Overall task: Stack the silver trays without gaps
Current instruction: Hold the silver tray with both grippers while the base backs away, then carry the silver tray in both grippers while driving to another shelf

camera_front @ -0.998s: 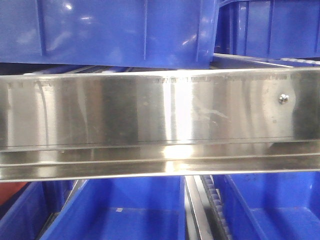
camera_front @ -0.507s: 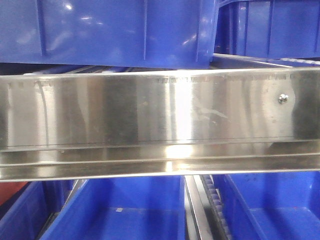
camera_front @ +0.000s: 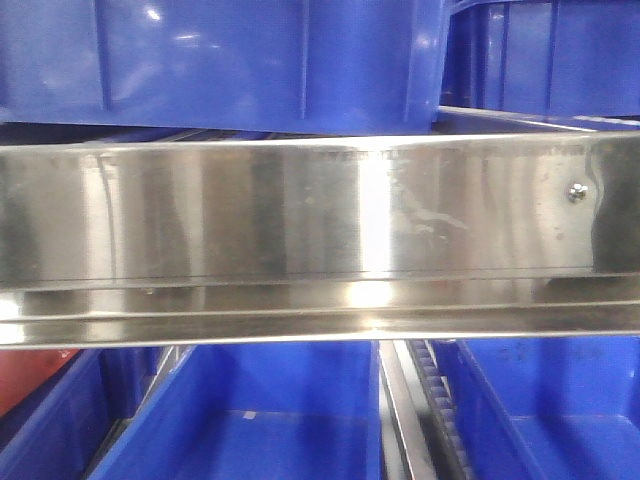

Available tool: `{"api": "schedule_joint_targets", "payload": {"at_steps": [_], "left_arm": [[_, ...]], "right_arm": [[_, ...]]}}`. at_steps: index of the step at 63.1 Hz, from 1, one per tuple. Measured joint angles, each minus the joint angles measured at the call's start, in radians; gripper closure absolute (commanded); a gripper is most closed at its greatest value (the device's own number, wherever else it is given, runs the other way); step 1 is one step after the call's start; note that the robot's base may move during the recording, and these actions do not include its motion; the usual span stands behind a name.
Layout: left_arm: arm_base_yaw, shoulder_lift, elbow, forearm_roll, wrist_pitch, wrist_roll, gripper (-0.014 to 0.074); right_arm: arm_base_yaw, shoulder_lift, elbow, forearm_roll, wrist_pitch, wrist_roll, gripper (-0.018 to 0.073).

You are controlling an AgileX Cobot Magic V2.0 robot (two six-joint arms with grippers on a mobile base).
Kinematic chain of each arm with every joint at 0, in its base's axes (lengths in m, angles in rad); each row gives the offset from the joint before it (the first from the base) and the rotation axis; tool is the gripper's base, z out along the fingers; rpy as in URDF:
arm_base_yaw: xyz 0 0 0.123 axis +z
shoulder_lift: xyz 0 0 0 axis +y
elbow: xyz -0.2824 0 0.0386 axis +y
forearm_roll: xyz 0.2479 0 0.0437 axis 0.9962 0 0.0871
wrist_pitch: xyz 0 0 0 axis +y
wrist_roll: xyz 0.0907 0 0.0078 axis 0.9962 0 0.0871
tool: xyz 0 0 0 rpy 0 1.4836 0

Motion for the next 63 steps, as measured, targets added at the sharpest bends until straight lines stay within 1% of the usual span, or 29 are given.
{"api": "schedule_joint_targets", "payload": {"at_steps": [63], "left_arm": [[0.0,0.0,0.0,0.0,0.0,0.0,0.0613]], "right_arm": [[0.0,0.0,0.0,-0.002,0.0,0.0,0.0643]]}}
